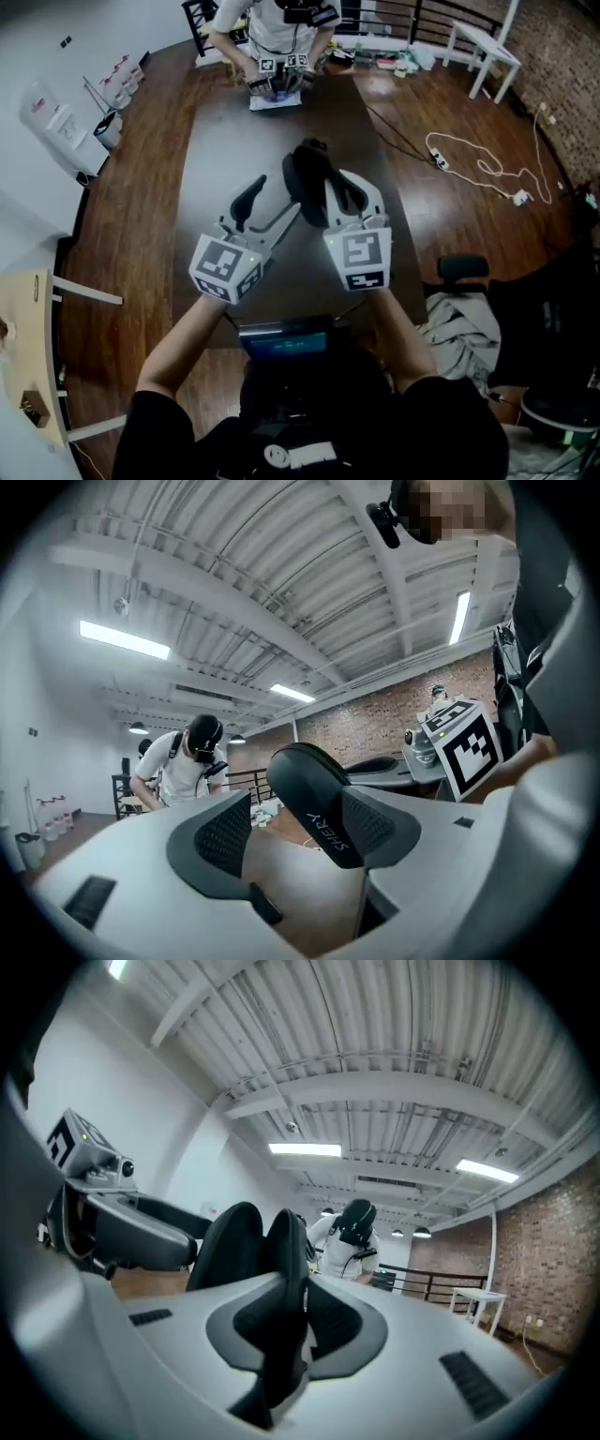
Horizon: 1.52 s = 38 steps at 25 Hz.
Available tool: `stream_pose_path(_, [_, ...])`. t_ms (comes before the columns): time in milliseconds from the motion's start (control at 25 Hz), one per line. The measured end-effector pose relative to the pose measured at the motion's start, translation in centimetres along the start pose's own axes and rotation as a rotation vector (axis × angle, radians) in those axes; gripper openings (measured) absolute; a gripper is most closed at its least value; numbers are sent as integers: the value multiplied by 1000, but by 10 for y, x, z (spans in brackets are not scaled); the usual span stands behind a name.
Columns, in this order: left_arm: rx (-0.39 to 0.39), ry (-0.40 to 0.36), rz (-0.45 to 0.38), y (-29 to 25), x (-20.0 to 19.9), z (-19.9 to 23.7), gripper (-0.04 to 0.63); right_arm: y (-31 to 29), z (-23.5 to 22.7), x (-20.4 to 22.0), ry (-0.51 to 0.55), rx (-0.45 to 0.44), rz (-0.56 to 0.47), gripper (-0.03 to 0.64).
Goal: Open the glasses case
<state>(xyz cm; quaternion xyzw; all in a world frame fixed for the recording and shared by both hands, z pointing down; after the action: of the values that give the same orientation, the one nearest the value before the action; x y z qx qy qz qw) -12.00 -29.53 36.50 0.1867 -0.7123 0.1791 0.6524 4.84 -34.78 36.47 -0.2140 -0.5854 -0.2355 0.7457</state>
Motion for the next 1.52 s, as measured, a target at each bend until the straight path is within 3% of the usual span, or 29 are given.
stream_pose_path(160, [-53,49,46,9,-5,-7,299,3,-2,-6,51,28,-12,44])
stream_pose_path(280, [-147,-2,104,10,-2,-7,299,9,3,-12,42,-14,-61,44])
stream_pose_path(360, [-177,20,111,10,4,2,299,16,3,-15,-137,-185,-143,44])
stream_pose_path(480, [-122,75,84,14,4,13,297,20,-8,-6,-451,-432,-195,55])
stream_pose_path(640, [-33,99,80,17,7,17,299,25,-25,11,-714,-639,-186,58])
stream_pose_path(760, [68,164,48,18,9,21,299,30,-36,17,-864,-710,-196,60])
stream_pose_path(880, [87,119,102,15,13,16,299,22,-43,41,-901,-582,-86,49])
stream_pose_path(1000, [60,47,157,18,20,13,286,9,-33,106,-877,-382,148,44])
stream_pose_path(1080, [41,48,167,23,25,14,209,4,-17,158,-859,-292,316,44])
stream_pose_path(1160, [21,63,161,28,28,17,196,-4,2,205,-871,-222,465,46])
stream_pose_path(1240, [-3,68,154,32,29,19,196,-11,20,242,-906,-174,590,46])
stream_pose_path(1360, [-36,67,132,37,28,20,110,-20,40,276,-966,-151,713,66])
stream_pose_path(1520, [-89,83,82,48,25,27,-1,-22,47,283,-990,-161,714,120])
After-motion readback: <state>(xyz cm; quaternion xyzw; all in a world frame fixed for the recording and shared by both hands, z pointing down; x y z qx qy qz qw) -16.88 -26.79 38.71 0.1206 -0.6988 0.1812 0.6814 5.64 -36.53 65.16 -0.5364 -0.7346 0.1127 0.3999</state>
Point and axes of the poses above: the fingertips, and each gripper's own axes: y backward along the fingers, z to its left, x out of its underside, the point moved 9 cm from there along y, backward along the fingers, and after that the axes turned 1 degree about -y, right-handed, at the moved point
